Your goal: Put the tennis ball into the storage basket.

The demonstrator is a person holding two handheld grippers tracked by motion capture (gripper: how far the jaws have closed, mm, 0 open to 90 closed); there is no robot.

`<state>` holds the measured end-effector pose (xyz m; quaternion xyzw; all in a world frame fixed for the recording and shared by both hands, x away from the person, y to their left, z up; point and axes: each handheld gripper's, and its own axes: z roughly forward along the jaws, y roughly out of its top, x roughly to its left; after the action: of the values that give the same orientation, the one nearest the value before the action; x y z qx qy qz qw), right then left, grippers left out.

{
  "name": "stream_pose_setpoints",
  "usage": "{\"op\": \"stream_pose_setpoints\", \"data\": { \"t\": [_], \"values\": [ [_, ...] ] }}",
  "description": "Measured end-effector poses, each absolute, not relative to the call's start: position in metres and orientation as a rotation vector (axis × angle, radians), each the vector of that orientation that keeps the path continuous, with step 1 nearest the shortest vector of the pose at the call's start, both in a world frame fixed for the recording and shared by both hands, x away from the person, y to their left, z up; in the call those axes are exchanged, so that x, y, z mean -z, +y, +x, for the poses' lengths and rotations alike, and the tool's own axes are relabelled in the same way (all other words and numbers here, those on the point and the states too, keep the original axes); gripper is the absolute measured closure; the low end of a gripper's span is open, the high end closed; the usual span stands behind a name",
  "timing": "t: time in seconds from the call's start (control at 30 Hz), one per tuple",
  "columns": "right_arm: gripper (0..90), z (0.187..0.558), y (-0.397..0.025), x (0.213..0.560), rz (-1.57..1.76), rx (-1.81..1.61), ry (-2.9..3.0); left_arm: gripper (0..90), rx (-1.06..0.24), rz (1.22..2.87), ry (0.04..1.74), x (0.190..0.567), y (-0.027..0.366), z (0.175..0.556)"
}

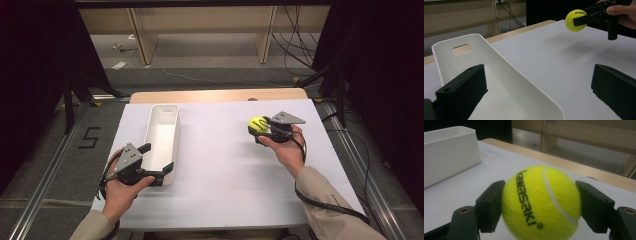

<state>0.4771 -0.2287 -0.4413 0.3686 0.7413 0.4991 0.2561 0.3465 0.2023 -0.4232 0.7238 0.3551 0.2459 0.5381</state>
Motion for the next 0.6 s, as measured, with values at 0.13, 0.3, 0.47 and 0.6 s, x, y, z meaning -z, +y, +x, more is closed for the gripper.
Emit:
{"op": "stream_pose_setpoints", "data": {
  "t": [0.13,0.3,0.47,0.6],
  "values": [
    [27.6,0.4756,-0.2263,0.4392,0.999,-1.372,2.010,0.0,-0.585,1.721,0.845,0.4232,0.2023,0.3465],
    [27.6,0.4752,-0.2250,0.4369,0.990,-1.384,2.003,0.0,-0.587,1.722,0.842,0.4228,0.2026,0.3467],
    [27.6,0.4752,-0.2250,0.4351,0.987,-1.389,1.996,0.0,-0.585,1.720,0.842,0.4230,0.2022,0.3467],
    [27.6,0.4756,-0.2245,0.4346,0.987,-1.390,1.995,0.0,-0.581,1.716,0.844,0.4233,0.2020,0.3471]
  ]
}}
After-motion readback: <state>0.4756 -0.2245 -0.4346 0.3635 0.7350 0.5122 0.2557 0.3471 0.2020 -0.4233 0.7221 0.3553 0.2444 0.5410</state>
